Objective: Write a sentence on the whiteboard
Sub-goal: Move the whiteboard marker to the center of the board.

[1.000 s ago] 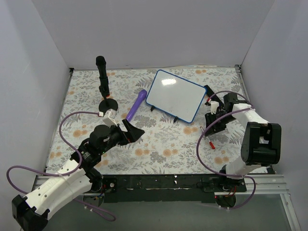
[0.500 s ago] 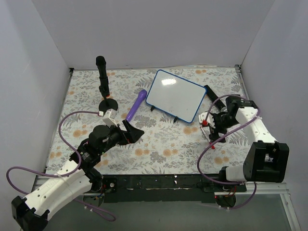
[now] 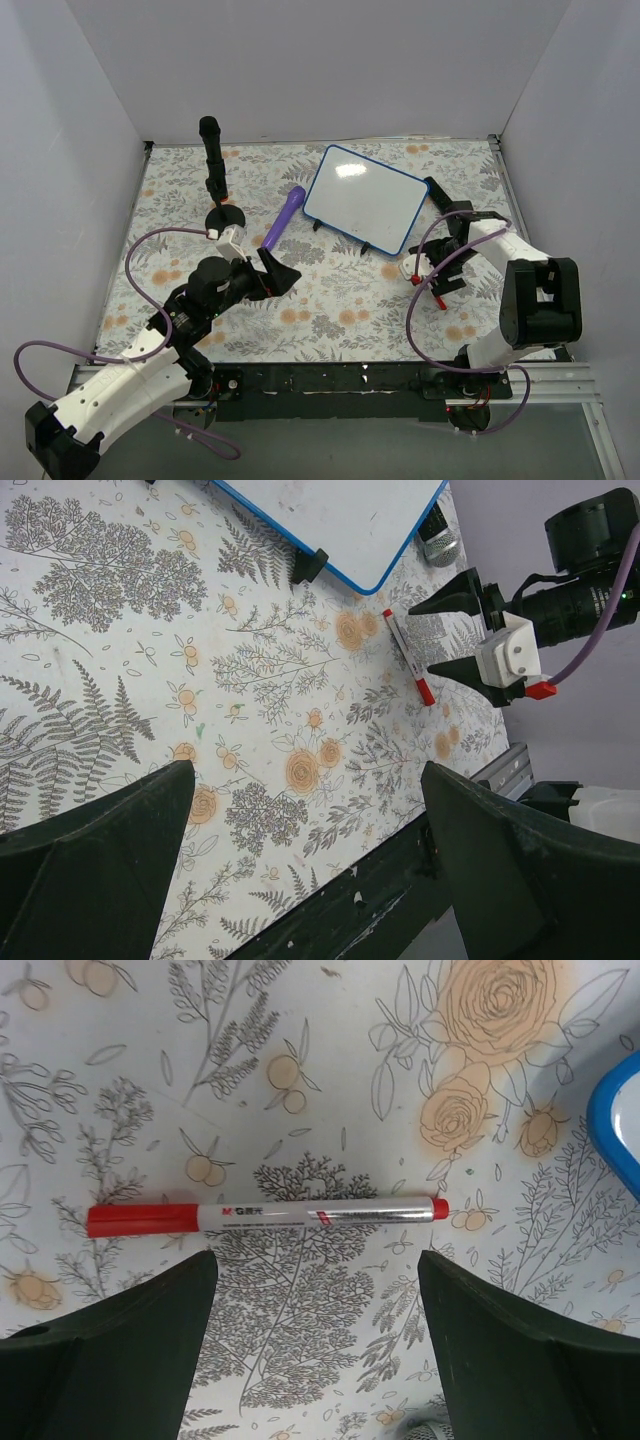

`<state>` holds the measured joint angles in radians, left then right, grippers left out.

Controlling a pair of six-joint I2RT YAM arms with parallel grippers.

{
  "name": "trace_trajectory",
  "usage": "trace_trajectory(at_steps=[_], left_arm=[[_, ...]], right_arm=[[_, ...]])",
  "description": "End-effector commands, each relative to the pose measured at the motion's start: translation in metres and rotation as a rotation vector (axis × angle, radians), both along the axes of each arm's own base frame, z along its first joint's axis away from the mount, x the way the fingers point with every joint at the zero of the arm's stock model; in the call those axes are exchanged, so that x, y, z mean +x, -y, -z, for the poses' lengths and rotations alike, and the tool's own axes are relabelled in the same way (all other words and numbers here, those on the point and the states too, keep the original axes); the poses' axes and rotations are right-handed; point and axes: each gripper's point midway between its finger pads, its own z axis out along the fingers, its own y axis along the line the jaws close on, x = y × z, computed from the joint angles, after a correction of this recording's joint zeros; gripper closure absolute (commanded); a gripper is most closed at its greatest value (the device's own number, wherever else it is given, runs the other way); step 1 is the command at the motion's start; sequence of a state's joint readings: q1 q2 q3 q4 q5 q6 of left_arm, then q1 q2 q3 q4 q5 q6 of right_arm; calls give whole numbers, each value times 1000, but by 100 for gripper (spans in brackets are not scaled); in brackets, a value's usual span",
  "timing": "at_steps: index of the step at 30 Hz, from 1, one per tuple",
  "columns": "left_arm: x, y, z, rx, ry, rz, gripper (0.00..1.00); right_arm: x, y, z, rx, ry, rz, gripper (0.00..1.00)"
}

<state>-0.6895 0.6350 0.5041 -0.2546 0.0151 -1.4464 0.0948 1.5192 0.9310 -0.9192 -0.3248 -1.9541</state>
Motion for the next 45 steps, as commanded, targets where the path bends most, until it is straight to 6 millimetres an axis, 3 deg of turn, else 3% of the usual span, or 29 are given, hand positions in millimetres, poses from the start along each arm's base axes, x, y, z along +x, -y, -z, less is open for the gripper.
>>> trace_trajectory(at_steps=[1, 6, 19, 26, 34, 39, 45], left_arm=[[3, 2, -15, -12, 34, 2, 2], [2, 3, -8, -11, 14, 3, 2], [1, 7, -3, -27, -10, 18, 2], [-1, 7, -5, -39, -9, 20, 2], [-3, 8, -7, -59, -12, 27, 2], [-6, 10, -8, -80, -19, 33, 2], [-9, 8, -11, -93, -14, 35, 2]], right_arm=[[33, -9, 1, -7, 193, -297, 11], [29, -23, 4, 17, 194, -334, 11], [-7, -30, 29, 3, 110, -406, 12], [-20, -40, 24, 28, 102, -392, 12], [-45, -42, 32, 16, 66, -436, 11], [-53, -44, 38, -3, 32, -442, 15], [-60, -46, 43, -14, -38, -391, 27]])
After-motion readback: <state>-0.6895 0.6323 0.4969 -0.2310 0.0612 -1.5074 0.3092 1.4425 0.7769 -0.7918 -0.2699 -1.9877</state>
